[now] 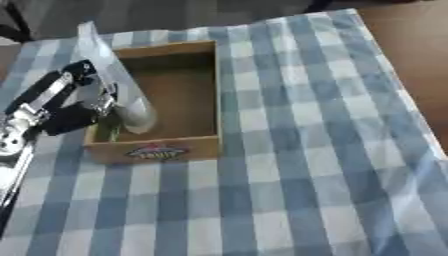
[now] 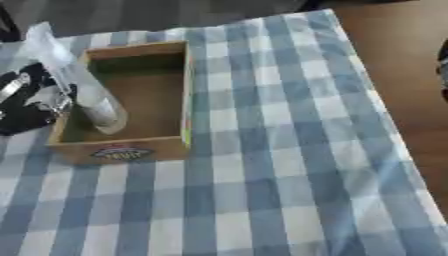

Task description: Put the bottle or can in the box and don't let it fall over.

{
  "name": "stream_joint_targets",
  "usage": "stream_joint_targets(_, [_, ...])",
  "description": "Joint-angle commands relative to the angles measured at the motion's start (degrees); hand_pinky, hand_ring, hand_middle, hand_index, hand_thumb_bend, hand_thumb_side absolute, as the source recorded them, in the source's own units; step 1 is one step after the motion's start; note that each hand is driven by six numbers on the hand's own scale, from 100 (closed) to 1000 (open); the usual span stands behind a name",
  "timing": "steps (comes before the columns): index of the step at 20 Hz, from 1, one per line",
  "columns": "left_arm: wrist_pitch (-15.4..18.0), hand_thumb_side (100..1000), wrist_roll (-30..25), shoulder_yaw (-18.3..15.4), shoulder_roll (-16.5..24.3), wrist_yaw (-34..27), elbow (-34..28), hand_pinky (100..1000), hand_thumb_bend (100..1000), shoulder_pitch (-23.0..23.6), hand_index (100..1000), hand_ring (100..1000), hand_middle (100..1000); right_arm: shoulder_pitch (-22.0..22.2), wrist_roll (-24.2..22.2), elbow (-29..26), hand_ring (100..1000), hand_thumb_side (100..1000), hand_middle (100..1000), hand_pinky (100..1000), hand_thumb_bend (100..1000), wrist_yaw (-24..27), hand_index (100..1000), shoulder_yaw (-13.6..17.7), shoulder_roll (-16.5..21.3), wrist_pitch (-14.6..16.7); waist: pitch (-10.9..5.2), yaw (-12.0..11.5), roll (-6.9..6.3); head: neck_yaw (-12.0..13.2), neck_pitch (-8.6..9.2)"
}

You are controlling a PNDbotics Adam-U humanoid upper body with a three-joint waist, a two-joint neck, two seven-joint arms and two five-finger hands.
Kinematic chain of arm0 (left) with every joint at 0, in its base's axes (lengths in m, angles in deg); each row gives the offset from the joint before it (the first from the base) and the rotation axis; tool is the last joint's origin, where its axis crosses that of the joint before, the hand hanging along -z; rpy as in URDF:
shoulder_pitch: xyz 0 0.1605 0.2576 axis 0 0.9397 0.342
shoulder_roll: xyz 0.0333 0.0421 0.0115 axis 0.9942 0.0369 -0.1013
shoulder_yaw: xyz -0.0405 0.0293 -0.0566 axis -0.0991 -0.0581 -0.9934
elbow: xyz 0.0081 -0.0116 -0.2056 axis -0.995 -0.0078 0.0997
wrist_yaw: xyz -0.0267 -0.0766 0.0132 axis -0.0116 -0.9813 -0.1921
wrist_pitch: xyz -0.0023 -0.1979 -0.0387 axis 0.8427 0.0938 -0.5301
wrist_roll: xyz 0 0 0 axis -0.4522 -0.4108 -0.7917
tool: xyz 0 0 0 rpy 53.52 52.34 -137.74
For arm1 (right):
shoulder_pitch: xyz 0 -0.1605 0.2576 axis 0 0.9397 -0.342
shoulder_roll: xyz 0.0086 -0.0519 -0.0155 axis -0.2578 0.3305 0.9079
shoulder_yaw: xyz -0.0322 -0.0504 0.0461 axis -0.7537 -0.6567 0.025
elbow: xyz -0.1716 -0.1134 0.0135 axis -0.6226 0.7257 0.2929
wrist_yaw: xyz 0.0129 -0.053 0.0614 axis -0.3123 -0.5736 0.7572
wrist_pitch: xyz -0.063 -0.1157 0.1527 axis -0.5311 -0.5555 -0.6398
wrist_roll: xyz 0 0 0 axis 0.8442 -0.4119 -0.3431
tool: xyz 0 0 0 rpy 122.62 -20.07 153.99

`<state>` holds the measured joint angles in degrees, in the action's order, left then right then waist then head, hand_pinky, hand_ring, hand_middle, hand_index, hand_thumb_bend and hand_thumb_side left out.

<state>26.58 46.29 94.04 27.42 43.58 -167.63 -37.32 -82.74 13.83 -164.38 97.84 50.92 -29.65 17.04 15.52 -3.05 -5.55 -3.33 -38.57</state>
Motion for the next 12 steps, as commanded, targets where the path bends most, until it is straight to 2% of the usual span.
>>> stream_joint_targets(1, [-0.2, 245, 0.1, -1.0, 2.2, 0.1, -0.9, 1000, 100, -0.2, 935, 1000, 870, -0.2, -0.1, -1.1, 695, 227, 859, 743, 251, -0.5, 749, 0.4, 1.9, 0.0, -0.97, 0.0, 0.14, -0.3, 0.68])
stream_joint_targets(12, [-1.4, 289, 2.3, -2.5, 3.4, -1.7, -2.7, 1000, 100, 2.0, 923, 1000, 861, -0.2, 0.0, -1.1, 696, 227, 859, 744, 250, -0.5, 749, 0.5, 1.9, 0.0, -0.91, -0.1, 0.11, -0.6, 0.76])
